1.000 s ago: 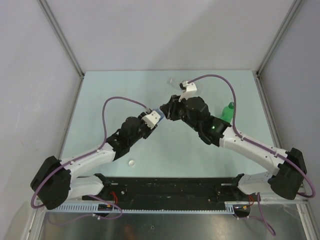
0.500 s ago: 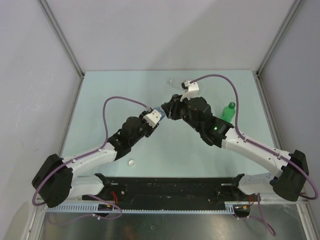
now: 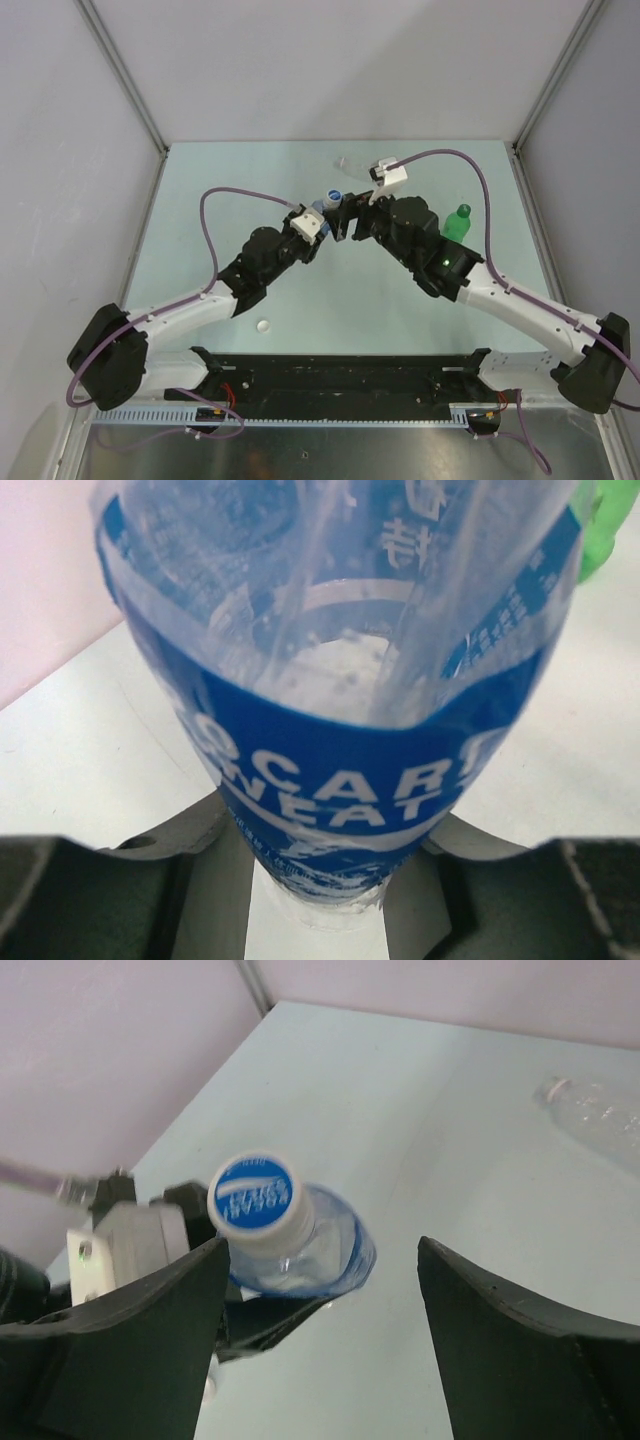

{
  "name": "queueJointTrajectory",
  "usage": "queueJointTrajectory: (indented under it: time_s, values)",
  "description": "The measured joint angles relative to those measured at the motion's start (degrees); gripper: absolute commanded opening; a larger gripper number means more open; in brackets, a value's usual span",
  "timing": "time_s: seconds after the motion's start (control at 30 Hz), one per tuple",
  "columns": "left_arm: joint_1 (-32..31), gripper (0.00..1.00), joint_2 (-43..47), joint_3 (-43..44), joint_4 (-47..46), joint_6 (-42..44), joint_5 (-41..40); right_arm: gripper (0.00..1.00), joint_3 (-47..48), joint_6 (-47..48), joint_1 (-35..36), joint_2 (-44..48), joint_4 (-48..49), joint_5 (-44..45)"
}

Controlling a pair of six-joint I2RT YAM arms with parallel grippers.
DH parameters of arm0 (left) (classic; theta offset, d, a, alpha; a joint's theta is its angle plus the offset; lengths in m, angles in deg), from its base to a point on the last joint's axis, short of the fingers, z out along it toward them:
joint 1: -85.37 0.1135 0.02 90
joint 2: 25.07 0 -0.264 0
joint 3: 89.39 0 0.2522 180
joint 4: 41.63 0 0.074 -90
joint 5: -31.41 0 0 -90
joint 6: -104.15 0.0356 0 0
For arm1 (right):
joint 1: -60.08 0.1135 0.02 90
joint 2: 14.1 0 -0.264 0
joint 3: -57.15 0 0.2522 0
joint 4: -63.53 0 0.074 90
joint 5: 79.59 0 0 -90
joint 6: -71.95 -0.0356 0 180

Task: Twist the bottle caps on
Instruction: Screw the bottle cap onto the plastic bottle.

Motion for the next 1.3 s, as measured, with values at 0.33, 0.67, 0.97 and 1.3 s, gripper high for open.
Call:
queueJointTrajectory:
  time_s: [0.33,0.67,0.97,1.3]
  values:
    - [1.33,0.0,-1.05,1.42,-3.39,-2.16,6.19,0.99,-1.07,11.37,1.22,7.1,-5.62,-12.46]
    - [4.42,0.0,1.84,-2.54,0.59,5.73,33.09,0.99,-1.88,39.78,1.86,20.44,-19.74,-31.41]
    - [4.48,0.0,2.82,-1.29,16.72,17.75,48.54,0.85,-4.66,51.34,1.55,23.19,-25.53,-38.03]
    - [4.48,0.0,2.47,-0.24,21.94,21.86,53.09,0.69,-5.01,50.73,0.31,18.64,-23.45,-43.23]
